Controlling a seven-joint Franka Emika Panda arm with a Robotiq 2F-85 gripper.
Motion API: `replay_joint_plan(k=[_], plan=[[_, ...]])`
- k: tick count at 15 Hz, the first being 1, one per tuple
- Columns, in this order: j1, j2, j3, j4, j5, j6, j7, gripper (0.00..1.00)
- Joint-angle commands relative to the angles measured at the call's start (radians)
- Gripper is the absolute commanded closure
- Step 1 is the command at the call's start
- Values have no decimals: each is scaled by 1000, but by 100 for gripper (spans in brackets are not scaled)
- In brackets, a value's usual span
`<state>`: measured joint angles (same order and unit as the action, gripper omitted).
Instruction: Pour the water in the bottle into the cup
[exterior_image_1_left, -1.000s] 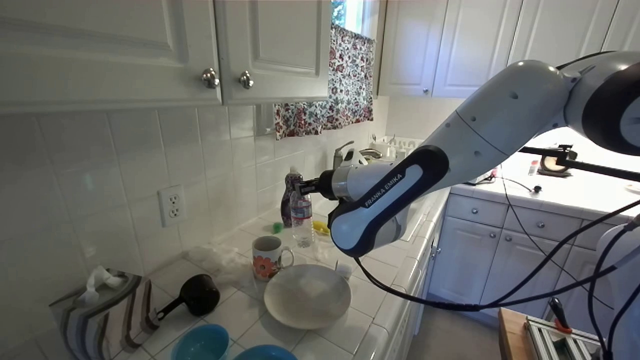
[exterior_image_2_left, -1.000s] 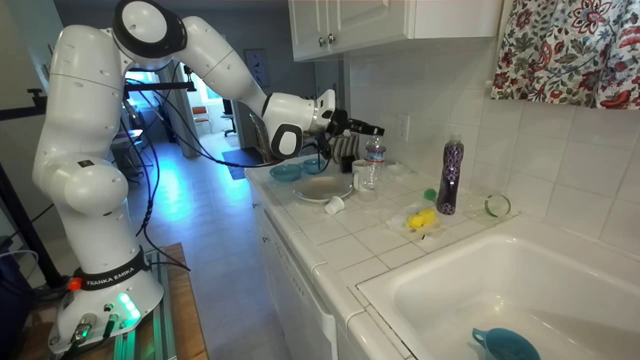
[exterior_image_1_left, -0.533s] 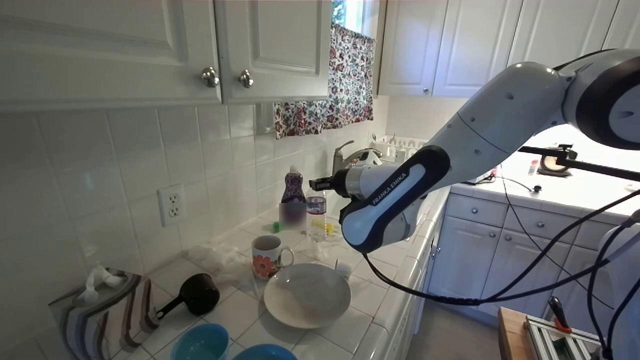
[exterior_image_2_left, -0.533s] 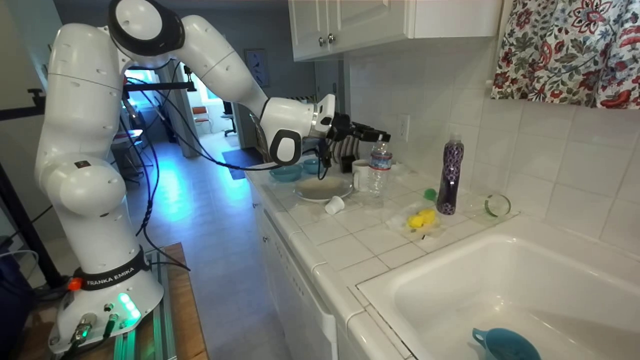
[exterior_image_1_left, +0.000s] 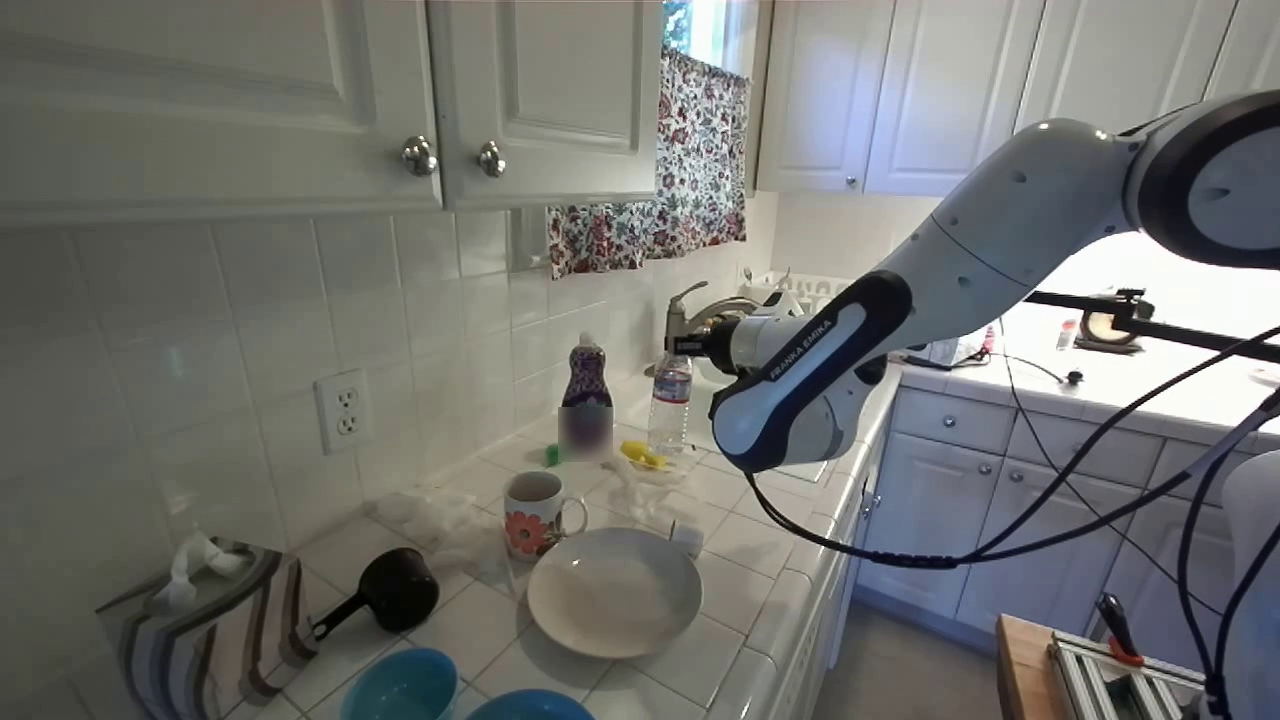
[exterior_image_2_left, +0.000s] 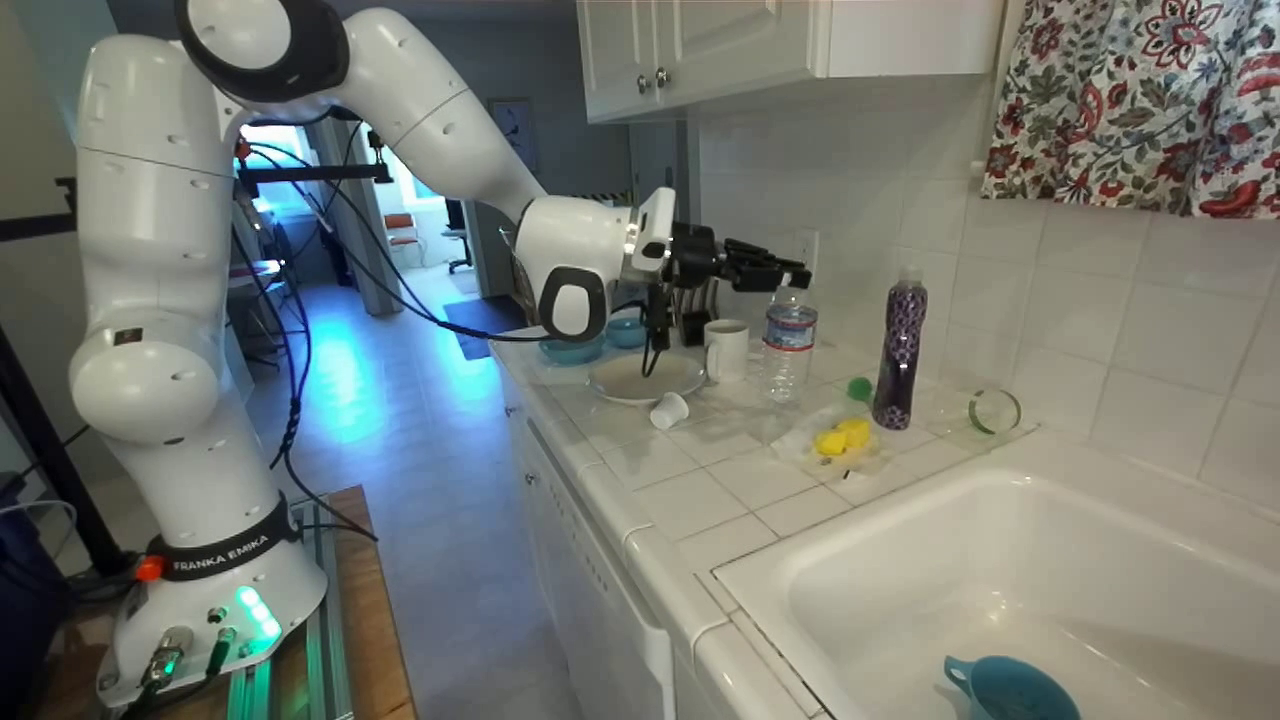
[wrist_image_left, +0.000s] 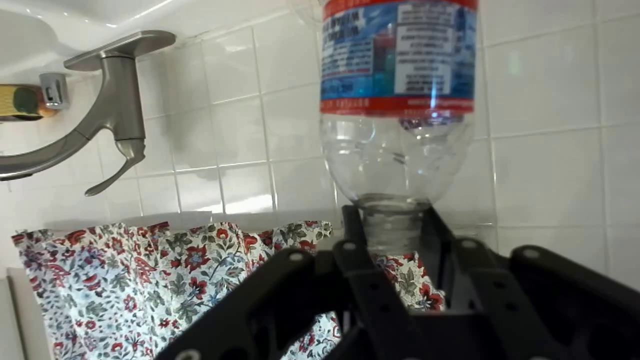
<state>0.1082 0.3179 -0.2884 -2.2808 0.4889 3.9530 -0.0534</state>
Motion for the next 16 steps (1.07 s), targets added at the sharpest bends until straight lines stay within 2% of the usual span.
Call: replay_joint_plan(k=[1, 6, 13, 16], plan=[[-72, -18, 73, -40, -80, 55, 8, 92], [-89, 47, 119, -13, -163, 98, -34, 92], [-37, 146, 105, 63, -168, 162, -284, 92], [-21, 166, 107, 87, -182, 160, -343, 92]])
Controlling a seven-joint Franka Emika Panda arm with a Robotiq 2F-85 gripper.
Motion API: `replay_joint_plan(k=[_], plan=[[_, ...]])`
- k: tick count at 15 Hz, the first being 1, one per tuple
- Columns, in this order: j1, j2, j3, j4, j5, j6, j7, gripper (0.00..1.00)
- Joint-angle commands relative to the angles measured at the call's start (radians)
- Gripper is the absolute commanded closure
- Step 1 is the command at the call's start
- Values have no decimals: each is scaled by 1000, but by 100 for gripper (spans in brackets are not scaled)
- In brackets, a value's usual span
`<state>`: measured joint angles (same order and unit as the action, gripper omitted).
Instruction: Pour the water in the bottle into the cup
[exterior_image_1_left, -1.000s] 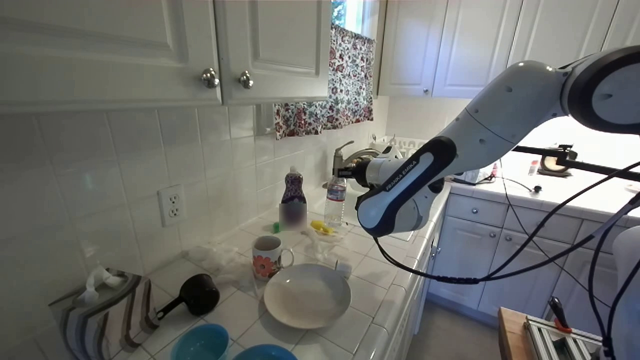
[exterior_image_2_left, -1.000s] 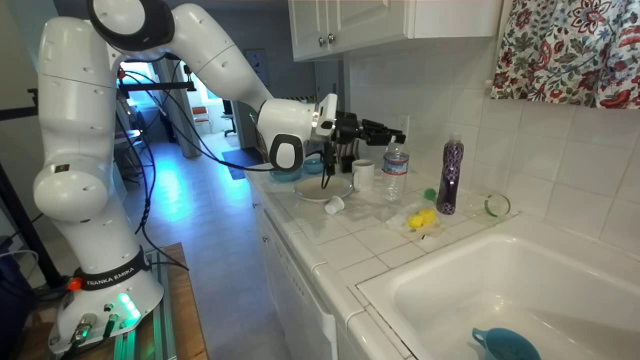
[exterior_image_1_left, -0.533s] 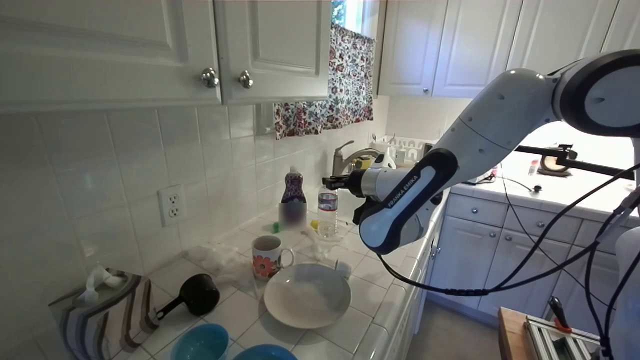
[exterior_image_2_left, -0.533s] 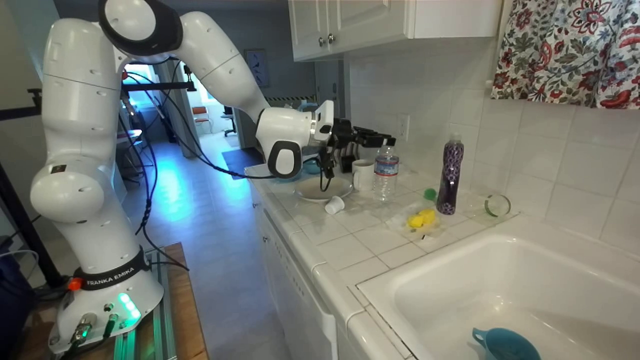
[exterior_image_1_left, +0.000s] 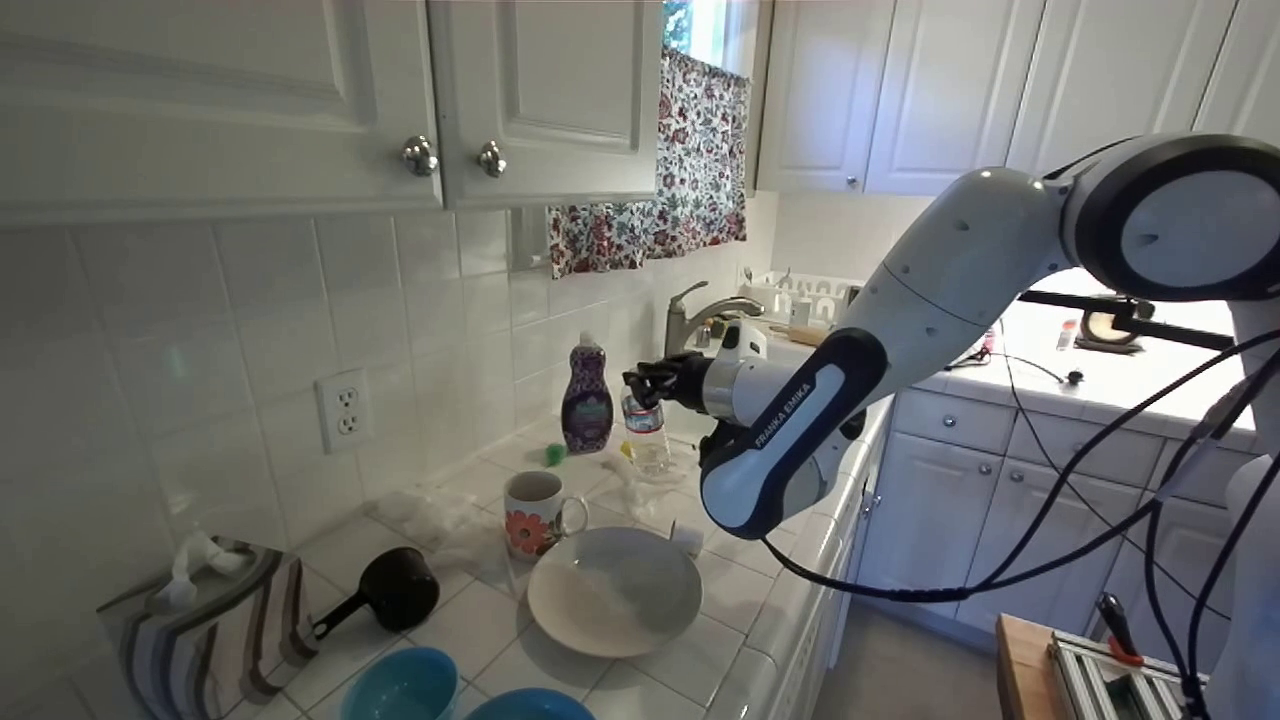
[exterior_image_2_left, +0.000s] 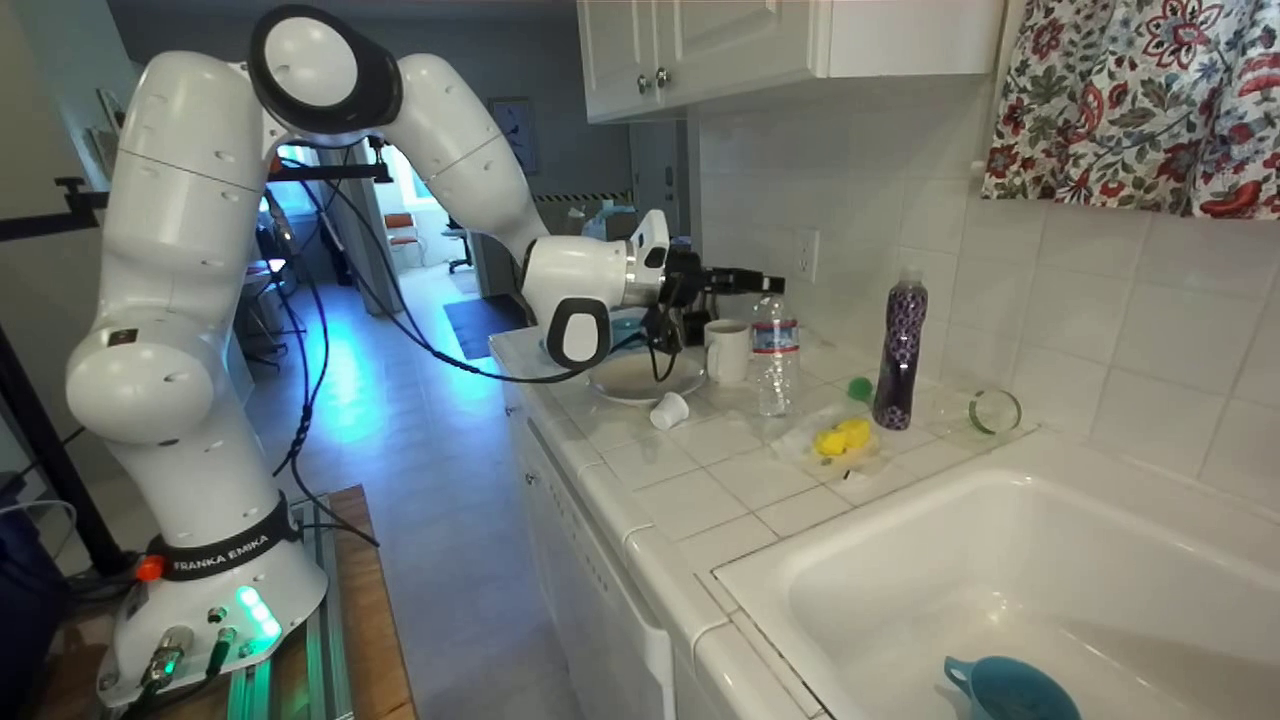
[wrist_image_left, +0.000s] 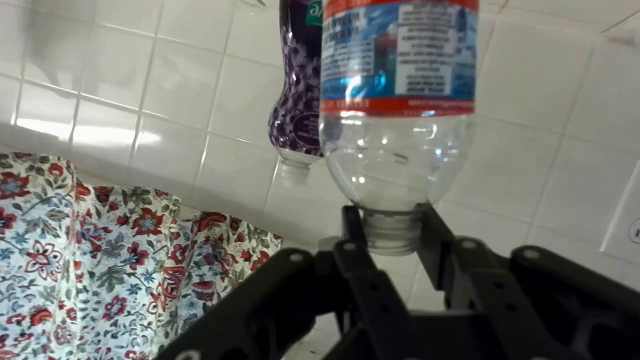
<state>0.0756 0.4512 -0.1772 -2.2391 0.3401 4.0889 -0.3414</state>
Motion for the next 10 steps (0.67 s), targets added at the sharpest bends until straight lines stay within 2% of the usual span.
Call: replay_joint_plan(k=[1, 8, 9, 10], plan=[[18, 35, -4, 54, -41, 19, -70, 92], [65, 48, -12, 106, -49, -33, -205, 92], [59, 37, -5, 77, -36, -13, -175, 69], [62, 38, -6, 81, -36, -21, -180, 69]])
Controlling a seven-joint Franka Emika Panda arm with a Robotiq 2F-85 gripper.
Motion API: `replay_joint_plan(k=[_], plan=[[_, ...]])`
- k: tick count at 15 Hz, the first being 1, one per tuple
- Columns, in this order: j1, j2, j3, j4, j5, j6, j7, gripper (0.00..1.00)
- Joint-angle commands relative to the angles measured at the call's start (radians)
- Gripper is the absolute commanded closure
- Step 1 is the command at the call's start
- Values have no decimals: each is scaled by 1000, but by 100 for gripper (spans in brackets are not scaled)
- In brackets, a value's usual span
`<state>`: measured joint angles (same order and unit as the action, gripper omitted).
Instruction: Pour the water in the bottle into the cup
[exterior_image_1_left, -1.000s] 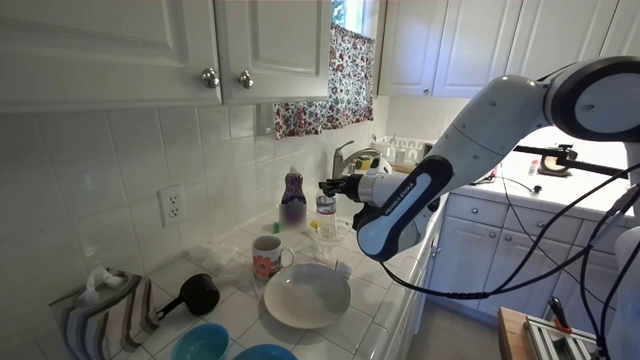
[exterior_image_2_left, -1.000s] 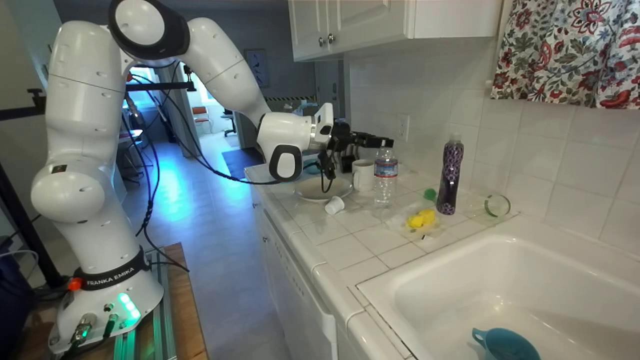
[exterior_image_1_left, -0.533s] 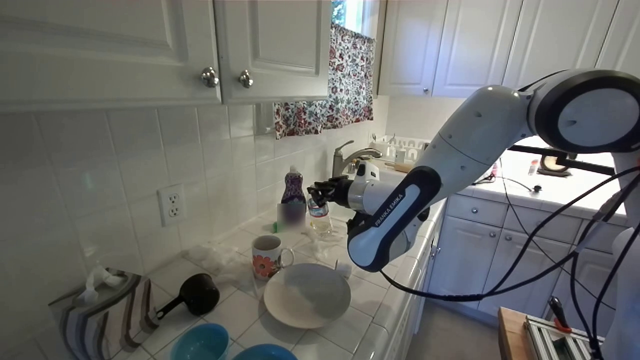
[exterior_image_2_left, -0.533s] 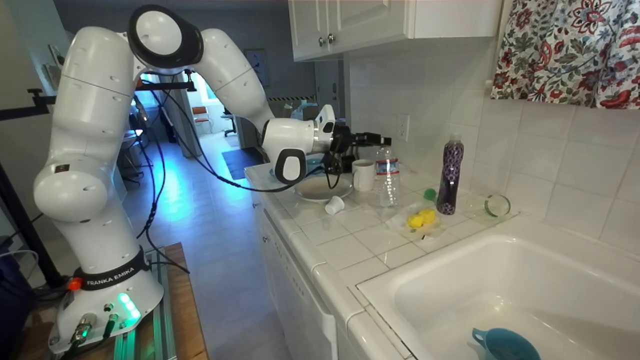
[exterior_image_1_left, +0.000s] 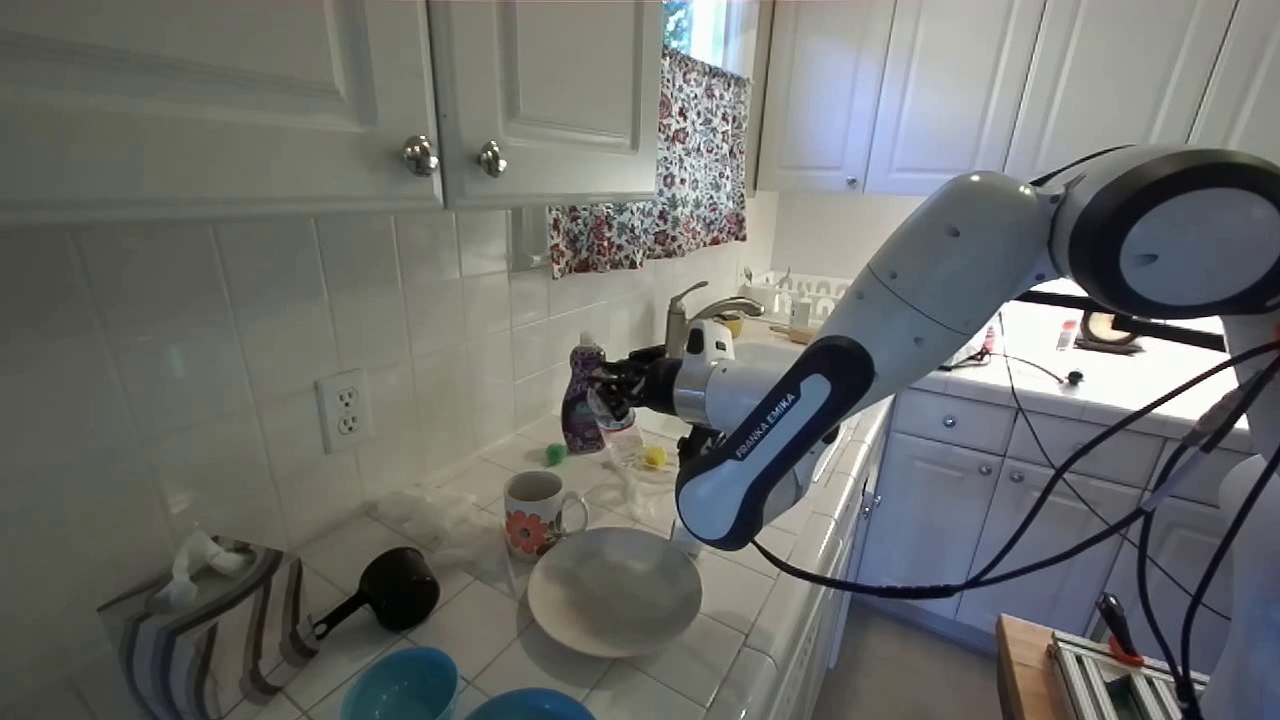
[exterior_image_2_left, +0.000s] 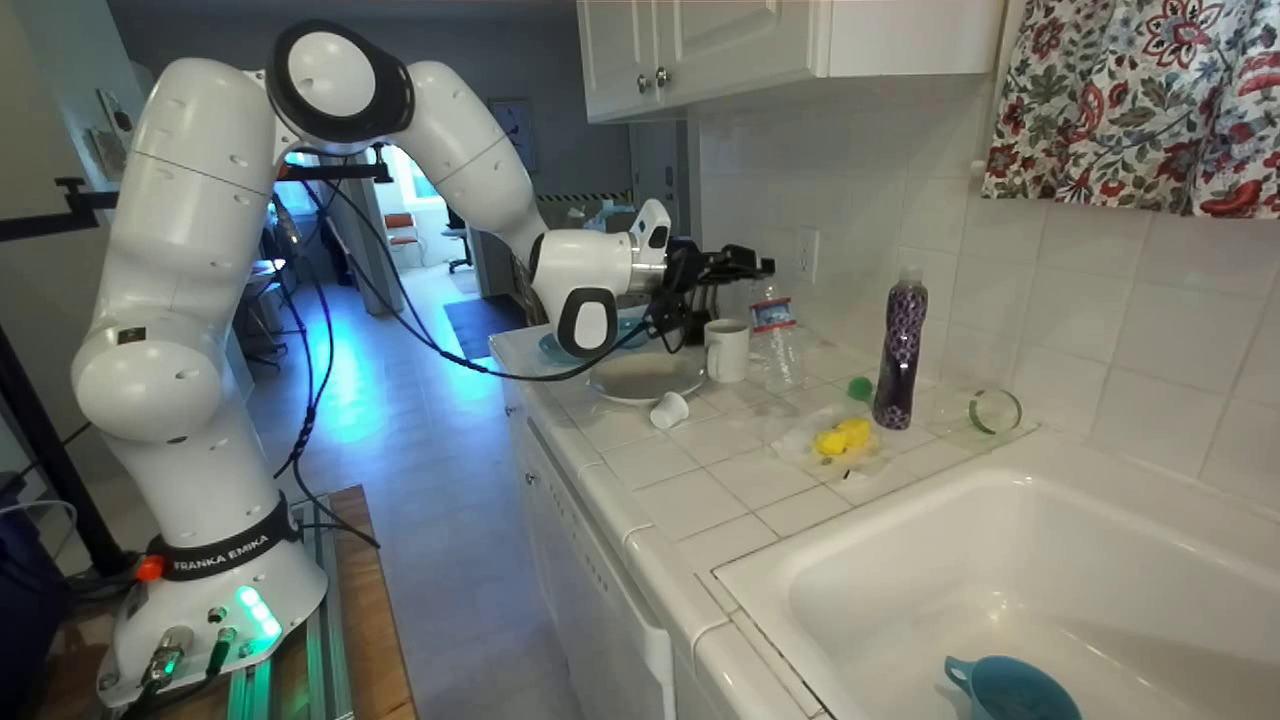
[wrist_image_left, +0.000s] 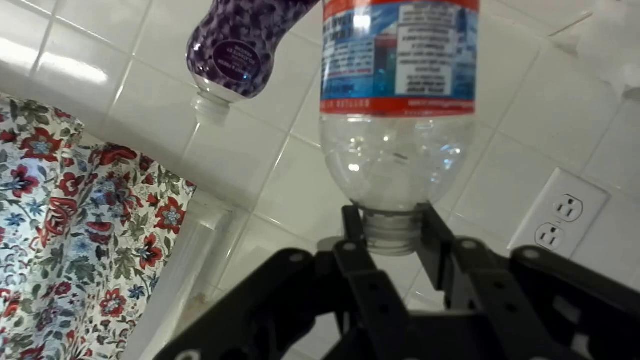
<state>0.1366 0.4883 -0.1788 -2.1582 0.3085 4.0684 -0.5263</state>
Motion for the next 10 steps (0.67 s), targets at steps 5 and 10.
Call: replay_joint_plan(k=[5, 10], plan=[[3, 3, -5, 2, -4, -2, -3, 69], [37, 26, -7, 48, -7, -30, -68, 92]])
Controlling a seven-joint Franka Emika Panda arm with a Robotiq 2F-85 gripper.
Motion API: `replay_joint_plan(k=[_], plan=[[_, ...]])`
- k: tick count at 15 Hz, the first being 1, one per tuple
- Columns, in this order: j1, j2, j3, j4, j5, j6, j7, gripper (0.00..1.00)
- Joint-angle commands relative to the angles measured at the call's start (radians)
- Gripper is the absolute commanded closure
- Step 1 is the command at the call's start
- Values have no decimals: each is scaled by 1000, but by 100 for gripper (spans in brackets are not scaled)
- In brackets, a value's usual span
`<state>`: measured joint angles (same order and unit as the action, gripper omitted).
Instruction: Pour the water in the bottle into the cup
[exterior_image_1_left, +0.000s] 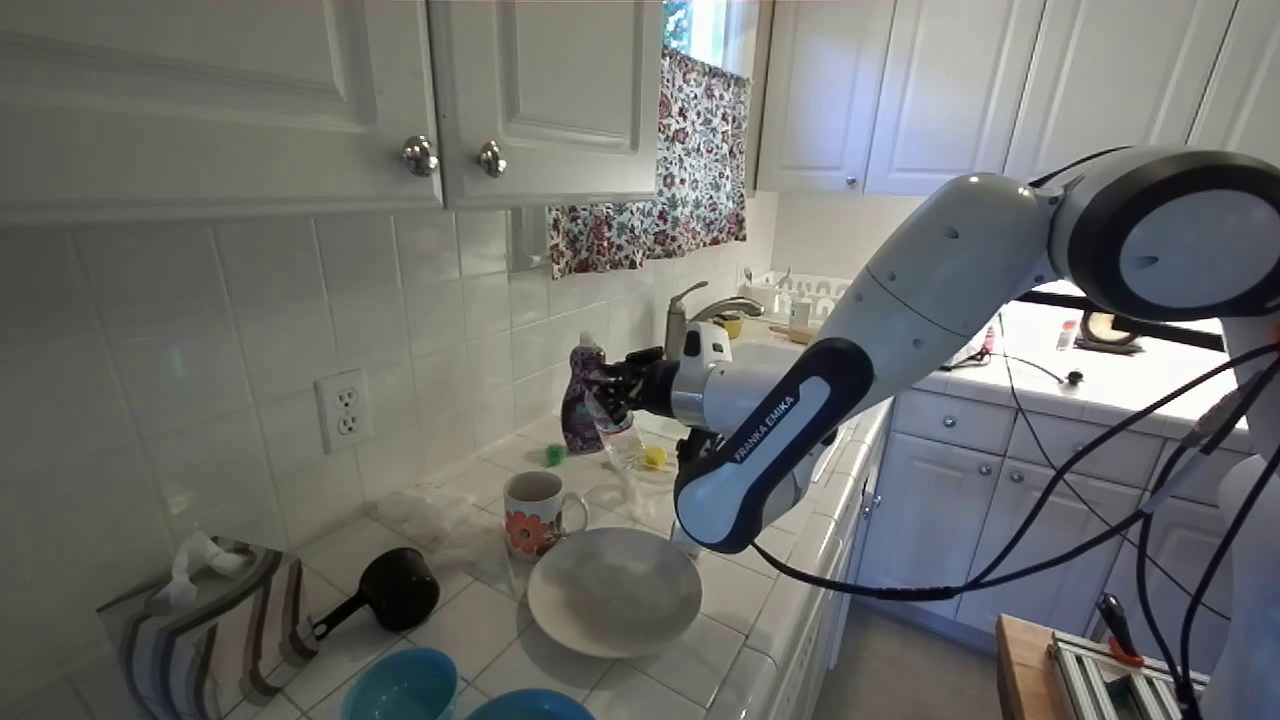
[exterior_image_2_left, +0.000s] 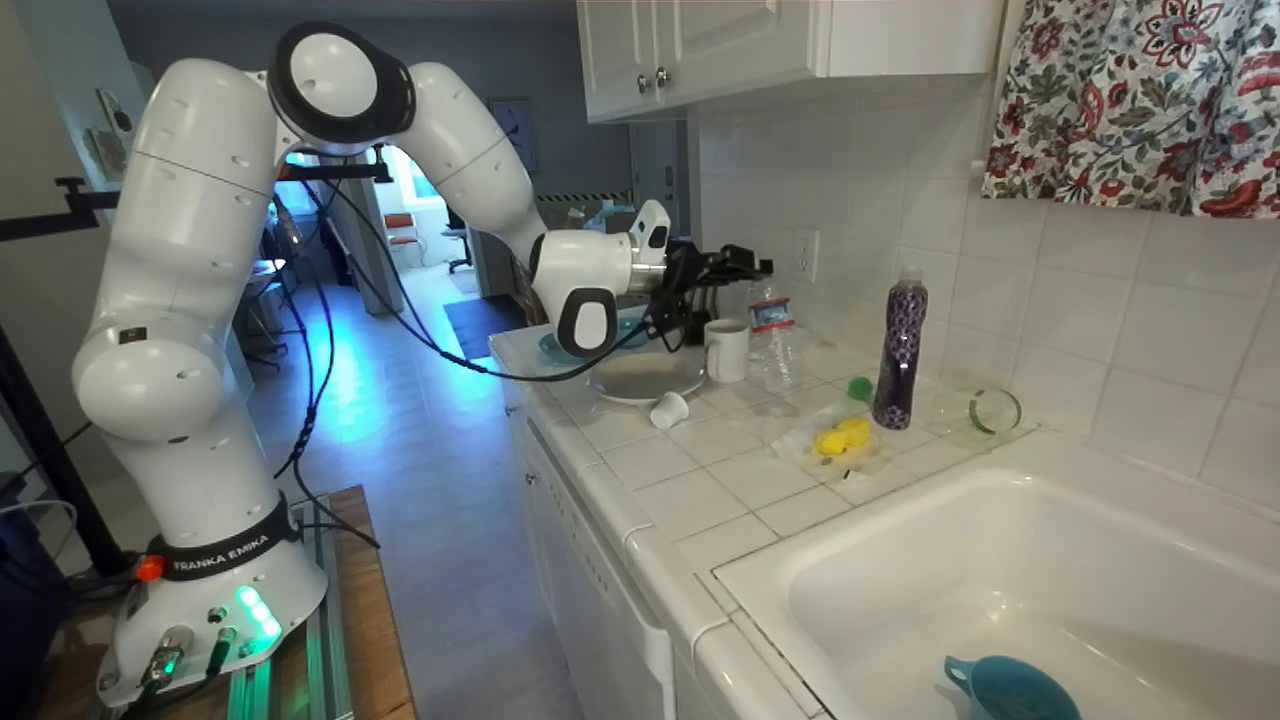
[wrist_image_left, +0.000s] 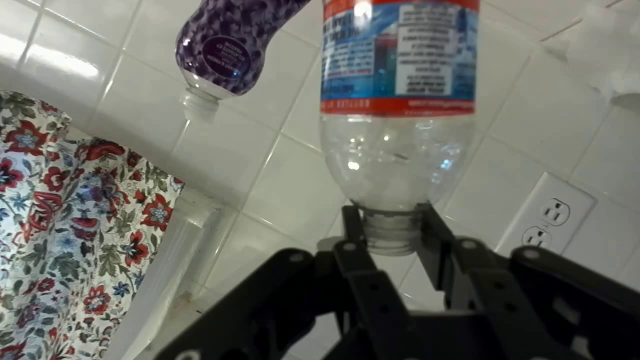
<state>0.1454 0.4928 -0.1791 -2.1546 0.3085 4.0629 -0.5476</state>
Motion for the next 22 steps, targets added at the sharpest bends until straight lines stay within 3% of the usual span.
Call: replay_joint_plan(k=[1, 11, 22], plan=[[38, 25, -5, 52, -8, -37, -63, 92], [133, 47, -33, 117, -6, -180, -273, 92], [169, -27, -80, 3, -3, -217, -483, 92]])
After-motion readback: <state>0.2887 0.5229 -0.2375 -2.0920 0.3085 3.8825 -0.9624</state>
